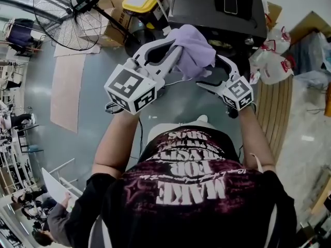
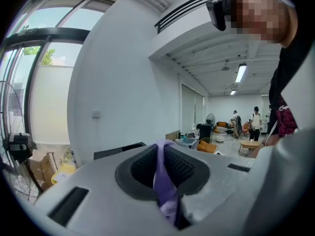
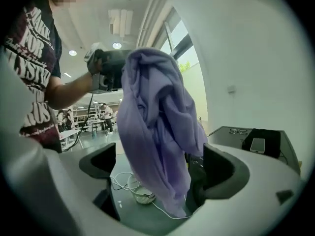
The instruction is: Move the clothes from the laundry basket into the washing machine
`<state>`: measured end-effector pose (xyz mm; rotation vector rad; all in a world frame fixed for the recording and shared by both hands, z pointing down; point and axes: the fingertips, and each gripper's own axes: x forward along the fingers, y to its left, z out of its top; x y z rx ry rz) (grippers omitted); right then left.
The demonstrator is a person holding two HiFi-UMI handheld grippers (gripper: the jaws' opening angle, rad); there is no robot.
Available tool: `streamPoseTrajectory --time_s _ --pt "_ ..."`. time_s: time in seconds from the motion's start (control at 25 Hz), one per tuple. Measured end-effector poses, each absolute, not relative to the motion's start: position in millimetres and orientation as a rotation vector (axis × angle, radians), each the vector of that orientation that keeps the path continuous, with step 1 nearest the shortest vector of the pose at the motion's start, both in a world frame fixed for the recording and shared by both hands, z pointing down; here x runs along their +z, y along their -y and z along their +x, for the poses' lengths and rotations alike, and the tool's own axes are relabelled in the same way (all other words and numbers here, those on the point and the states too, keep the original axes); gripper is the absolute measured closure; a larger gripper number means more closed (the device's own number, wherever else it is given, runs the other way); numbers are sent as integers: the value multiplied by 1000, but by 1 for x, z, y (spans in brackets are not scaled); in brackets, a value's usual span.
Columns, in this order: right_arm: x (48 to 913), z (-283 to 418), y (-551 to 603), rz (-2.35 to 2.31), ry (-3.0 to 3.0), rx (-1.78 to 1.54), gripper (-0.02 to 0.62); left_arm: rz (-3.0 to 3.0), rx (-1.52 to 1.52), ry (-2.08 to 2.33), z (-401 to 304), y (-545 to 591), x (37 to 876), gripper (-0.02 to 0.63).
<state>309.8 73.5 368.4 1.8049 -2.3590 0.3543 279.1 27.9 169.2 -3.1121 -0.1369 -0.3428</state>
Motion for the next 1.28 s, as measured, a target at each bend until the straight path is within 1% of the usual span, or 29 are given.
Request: streamPoseTrajectory --time_s 0.16,0.2,0.24,0.28,0.32,0.36,0.4,0.44,0.6,0.92,1.28 --pt "357 304 -39 1866 2344 281 48 -3121 -267 279 276 -47 157 572" --pt "354 305 -34 1899 2334 263 58 -3124 -251 305 274 -50 155 572" --pt "351 308 -32 1954 2319 254 123 -3127 -239 322 271 -52 155 572" --pt "348 315 -33 2027 2308 260 258 -3133 -229 332 269 -53 156 572" --pt "345 322 -35 2104 2306 279 375 -3141 -223 335 267 -52 157 572" --pt "343 329 -38 2170 2308 306 463 -3152 -221 329 264 -50 160 572" --pt "342 334 -41 2213 2309 332 521 -3164 -225 314 262 -45 164 572" --pt "343 337 -43 2233 2305 356 538 -3180 -230 290 261 -39 169 572" --pt "359 337 -49 2269 2300 479 548 -3248 -267 176 254 -11 203 572" --pt "402 351 -63 2488 2175 769 551 -3120 -558 107 266 8 315 572" --pt "458 382 -54 2674 1943 989 551 -3073 -667 109 322 34 419 571"
